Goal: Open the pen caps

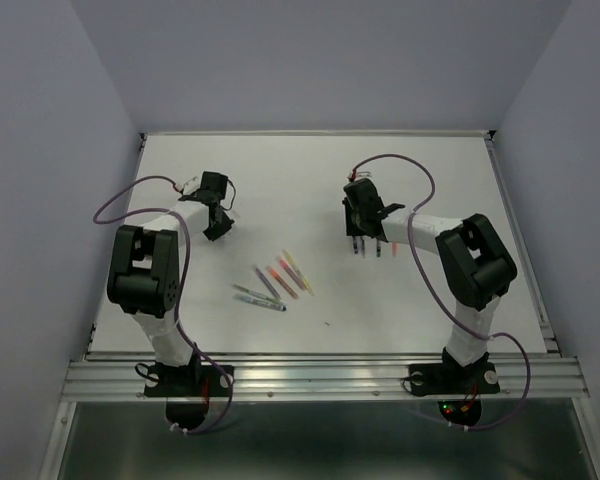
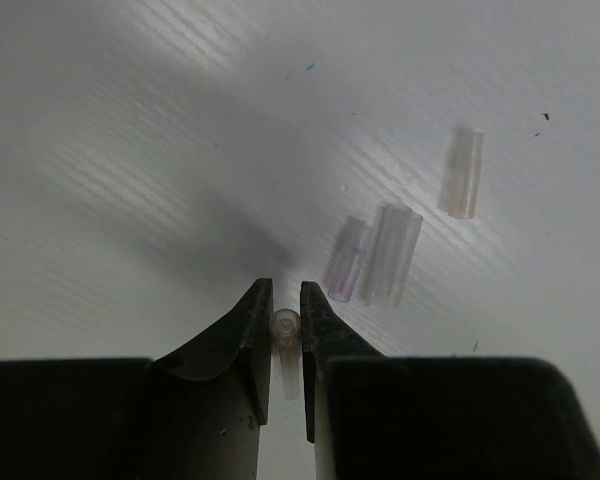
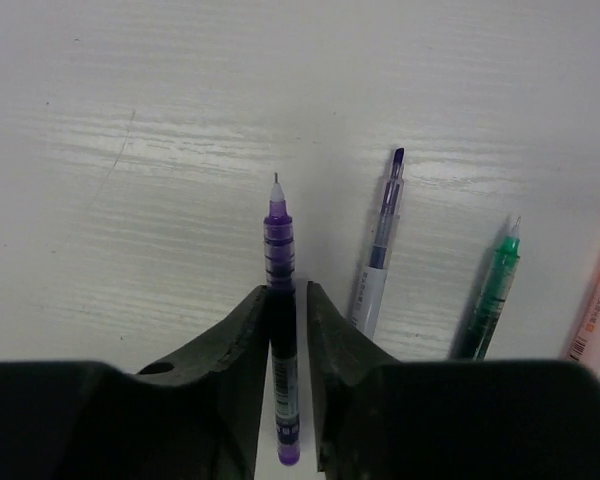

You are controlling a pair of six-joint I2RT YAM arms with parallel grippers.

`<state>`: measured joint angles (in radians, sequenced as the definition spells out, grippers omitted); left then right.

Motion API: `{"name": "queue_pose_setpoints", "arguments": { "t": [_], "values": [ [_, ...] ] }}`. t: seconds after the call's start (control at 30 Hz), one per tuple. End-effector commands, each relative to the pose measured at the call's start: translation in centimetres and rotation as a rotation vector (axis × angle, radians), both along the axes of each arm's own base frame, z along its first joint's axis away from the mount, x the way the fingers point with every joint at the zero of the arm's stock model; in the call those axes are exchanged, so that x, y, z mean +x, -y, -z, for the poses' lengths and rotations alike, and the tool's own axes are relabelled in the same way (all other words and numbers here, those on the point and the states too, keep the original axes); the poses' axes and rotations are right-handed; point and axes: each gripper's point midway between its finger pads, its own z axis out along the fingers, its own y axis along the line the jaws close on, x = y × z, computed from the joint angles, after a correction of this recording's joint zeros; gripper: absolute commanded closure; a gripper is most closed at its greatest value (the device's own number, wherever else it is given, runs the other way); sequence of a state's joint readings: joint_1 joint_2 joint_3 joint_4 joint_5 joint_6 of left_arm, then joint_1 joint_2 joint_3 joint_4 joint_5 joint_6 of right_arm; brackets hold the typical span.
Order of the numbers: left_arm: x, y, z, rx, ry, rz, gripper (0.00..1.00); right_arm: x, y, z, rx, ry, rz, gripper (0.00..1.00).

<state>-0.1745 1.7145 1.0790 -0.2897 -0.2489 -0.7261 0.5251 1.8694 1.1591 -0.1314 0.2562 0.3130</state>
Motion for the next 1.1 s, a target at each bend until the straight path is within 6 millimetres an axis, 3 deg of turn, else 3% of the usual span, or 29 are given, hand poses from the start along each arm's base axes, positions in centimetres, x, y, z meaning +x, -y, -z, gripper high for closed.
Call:
{"name": "queue_pose_setpoints", "arguments": {
  "t": [0.0,0.1,0.3,0.57,0.7,0.77,0.83,0.87,0.9,0.97,1.07],
  "values": [
    [1.7,-0.4,-0.1,0.018,0.012,-0.030,1.00,2.0,0.2,-1.7,-0.015,0.055,0.033,0.70],
    [1.7,-0.5,0.5,0.027,-0.008,-0.028,0.94,2.0,0.3,-2.1,-0.019,0.057,0.030,0.59],
    [1.6,-0.2,0.8,0.012,-0.017,-0.014,0.73,0.8,-0.4,-3.2,0.011,0.054,-0.051,0.31],
    [1.3,-0.1,-1.0,0.001,0.017,-0.011,0.57,-1.3,-2.4,-6.7,0.068,0.102,-0.180,0.11],
    [1.1,0.0,-2.2,-0.007,0.037,-0.006,0.48,-3.2,-4.5,-8.4,0.083,0.131,-0.277,0.00],
    [1.0,0.1,-3.2,-0.018,0.059,0.000,0.43,-4.4,-5.9,-8.6,0.073,0.140,-0.321,0.00],
    [1.0,0.2,-4.9,-0.024,0.098,0.012,0.32,-5.1,-6.8,-8.5,0.061,0.140,-0.351,0.00],
    [1.1,0.3,-5.5,-0.031,0.115,0.016,0.25,-5.7,-7.6,-8.2,0.042,0.137,-0.378,0.00],
    [1.1,0.4,-6.3,-0.035,0.134,0.018,0.12,-6.1,-8.0,-7.8,0.032,0.128,-0.395,0.00],
    [1.0,0.5,-8.6,-0.050,0.194,0.024,0.01,-6.6,-9.0,-6.8,0.003,0.107,-0.428,0.00],
    [0.7,0.7,-11.7,-0.073,0.271,0.036,0.01,-7.8,-10.9,-5.8,-0.025,0.094,-0.481,0.00]
  ]
}}
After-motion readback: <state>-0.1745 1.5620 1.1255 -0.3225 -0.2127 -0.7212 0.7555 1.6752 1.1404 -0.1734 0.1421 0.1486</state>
